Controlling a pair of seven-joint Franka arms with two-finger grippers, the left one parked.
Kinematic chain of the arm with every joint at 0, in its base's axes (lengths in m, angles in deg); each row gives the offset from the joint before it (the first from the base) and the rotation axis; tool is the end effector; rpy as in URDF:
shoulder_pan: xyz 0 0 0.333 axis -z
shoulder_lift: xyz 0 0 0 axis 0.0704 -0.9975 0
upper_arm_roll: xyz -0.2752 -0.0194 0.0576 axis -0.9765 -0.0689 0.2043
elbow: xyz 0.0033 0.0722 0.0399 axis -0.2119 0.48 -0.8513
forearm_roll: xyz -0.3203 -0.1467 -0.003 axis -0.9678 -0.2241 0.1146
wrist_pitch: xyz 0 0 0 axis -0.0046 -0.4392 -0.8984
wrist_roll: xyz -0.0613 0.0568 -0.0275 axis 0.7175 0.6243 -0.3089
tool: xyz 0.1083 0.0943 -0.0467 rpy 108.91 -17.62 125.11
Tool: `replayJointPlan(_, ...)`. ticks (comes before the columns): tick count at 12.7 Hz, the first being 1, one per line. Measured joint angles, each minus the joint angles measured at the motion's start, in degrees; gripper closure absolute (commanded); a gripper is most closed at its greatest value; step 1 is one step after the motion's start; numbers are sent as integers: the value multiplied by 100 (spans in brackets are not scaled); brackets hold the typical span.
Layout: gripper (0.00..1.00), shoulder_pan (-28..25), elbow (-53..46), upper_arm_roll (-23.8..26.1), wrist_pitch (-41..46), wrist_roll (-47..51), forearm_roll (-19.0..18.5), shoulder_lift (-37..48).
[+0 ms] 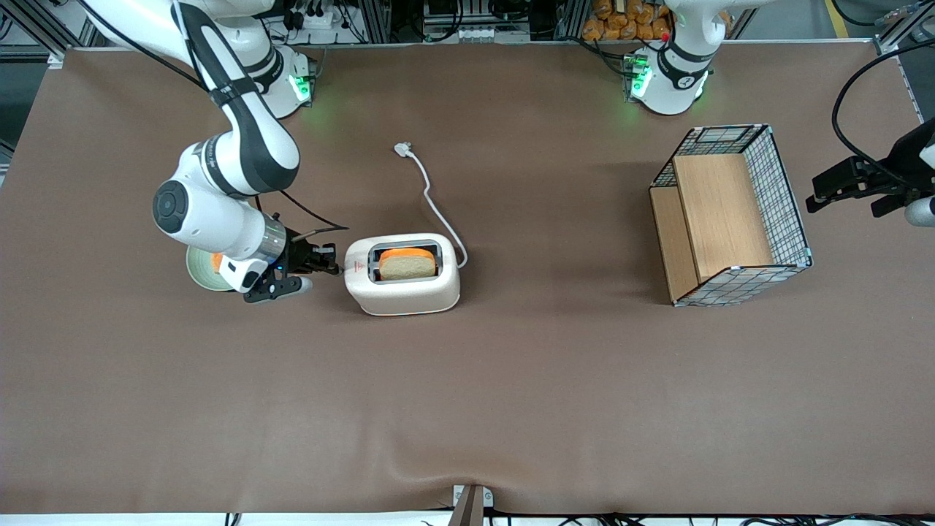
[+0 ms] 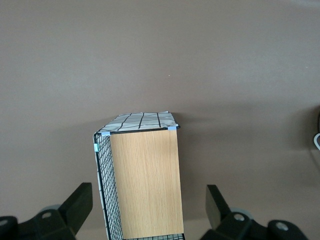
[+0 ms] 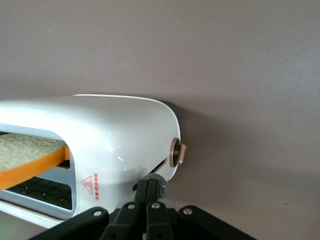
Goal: Press toaster button with right arm
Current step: 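Push the toaster lever down with the right gripper and hold it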
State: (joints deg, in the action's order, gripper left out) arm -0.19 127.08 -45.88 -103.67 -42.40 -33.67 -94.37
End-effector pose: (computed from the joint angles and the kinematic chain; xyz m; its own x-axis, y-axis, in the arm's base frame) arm 0.5213 0.1967 0.2663 0.9915 0.1295 -0.0148 0.1162 -0.9295 -0.3499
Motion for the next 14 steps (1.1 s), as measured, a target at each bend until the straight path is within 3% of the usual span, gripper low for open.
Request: replayJointPlan(14,100,157,79,8,-308,-519,149,-367)
